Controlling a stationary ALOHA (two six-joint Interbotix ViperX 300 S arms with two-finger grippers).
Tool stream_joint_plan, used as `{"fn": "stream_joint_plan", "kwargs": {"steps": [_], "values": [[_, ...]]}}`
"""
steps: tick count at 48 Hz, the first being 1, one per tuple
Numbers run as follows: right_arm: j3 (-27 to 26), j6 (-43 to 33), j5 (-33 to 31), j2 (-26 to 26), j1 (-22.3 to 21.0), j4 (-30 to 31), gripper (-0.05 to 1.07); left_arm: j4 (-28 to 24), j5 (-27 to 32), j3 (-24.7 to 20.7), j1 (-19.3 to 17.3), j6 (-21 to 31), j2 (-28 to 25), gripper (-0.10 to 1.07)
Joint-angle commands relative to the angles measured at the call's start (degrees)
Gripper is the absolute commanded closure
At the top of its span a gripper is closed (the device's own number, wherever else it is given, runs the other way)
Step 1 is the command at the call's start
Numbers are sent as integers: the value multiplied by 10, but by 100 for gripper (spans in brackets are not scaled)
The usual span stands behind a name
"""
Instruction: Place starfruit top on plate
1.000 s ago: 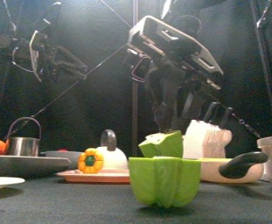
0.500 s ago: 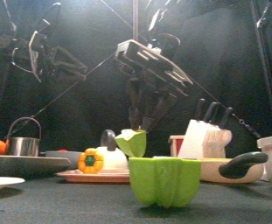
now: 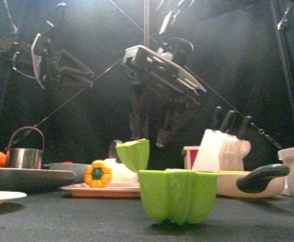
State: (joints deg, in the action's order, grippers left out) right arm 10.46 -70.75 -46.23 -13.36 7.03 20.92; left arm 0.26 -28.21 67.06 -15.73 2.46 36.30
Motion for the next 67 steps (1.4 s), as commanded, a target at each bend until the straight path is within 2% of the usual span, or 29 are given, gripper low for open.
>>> {"fn": "stream_joint_plan", "kwargs": {"steps": [1, 20, 35, 55, 67], "values": [[-17, 0, -2, 11, -4, 2, 14, -1, -4, -9, -2, -1, 1, 18], [-28, 1, -14, -8, -19, 6, 13, -1, -4, -8, -3, -1, 1, 18], [-49, 4, -94, -49, -16, -3, 13, -1, -3, -8, -4, -1, 1, 18], [-40, 4, -106, -59, -15, -18, 13, -1, -4, -7, -4, -1, 1, 18], [-41, 4, -143, -55, -14, -18, 13, -1, -4, -7, -4, -1, 1, 18]]}}
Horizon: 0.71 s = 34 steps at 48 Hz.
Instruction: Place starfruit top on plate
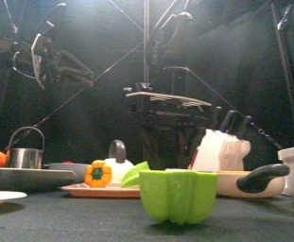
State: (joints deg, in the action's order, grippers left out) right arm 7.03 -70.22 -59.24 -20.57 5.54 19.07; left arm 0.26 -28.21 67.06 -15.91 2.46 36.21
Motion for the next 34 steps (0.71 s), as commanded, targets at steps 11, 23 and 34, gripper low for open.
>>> {"fn": "stream_joint_plan", "kwargs": {"steps": [11, 23, 34], "values": [[-11, 18, -33, 30, 7, -1, 13, -1, -4, -7, -2, -1, 2, 18], [-19, 41, -33, 31, 9, -23, 13, -1, -3, -7, -2, -1, 2, 18], [-21, 85, -33, 32, 12, -38, 14, -1, -3, -7, -2, -1, 2, 18]]}}
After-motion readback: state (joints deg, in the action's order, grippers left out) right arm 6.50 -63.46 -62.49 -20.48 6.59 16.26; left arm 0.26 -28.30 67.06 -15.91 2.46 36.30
